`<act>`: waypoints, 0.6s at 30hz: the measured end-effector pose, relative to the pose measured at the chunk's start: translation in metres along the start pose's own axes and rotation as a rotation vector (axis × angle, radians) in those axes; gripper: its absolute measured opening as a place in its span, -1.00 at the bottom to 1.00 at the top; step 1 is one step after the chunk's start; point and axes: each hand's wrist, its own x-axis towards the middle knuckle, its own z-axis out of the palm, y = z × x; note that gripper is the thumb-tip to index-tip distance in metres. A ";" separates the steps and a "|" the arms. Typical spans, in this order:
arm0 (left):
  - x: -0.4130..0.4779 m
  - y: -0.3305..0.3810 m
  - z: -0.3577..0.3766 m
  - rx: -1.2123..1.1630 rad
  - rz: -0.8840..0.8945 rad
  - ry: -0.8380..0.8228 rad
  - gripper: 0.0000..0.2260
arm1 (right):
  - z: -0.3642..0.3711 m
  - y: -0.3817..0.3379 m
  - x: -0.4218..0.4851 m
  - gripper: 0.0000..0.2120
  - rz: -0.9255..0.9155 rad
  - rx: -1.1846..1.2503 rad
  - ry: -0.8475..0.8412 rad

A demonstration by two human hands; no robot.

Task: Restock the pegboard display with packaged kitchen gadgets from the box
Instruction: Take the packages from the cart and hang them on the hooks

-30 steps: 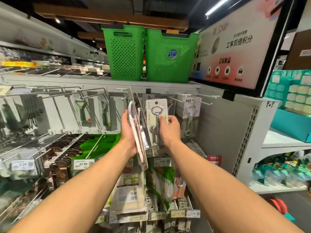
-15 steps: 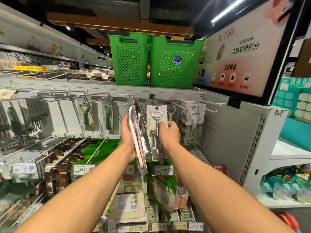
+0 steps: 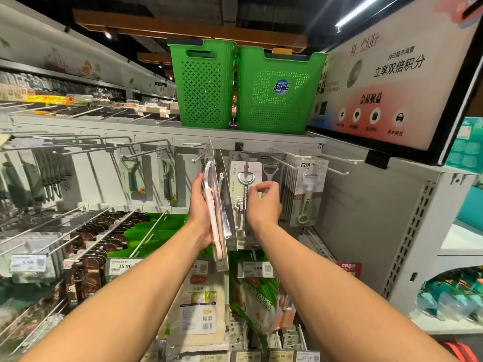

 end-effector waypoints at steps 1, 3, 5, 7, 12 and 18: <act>0.007 0.000 -0.002 -0.004 -0.001 0.002 -0.35 | 0.004 0.002 0.005 -0.90 0.000 -0.007 0.004; 0.023 -0.002 -0.006 0.001 0.005 -0.004 -0.35 | 0.012 0.006 0.016 -0.88 -0.010 -0.028 0.010; 0.039 -0.003 -0.008 -0.001 -0.015 -0.017 -0.35 | 0.022 0.010 0.024 -0.86 -0.024 -0.062 0.000; 0.056 -0.006 -0.012 -0.020 -0.026 -0.009 -0.37 | 0.032 0.015 0.033 -0.84 -0.041 -0.066 -0.004; 0.117 -0.013 -0.021 -0.053 -0.060 0.012 -0.32 | 0.058 0.037 0.078 -0.78 -0.054 -0.127 0.023; 0.190 -0.018 -0.032 -0.003 -0.079 0.043 -0.32 | 0.087 0.061 0.138 -0.74 -0.203 -0.252 0.017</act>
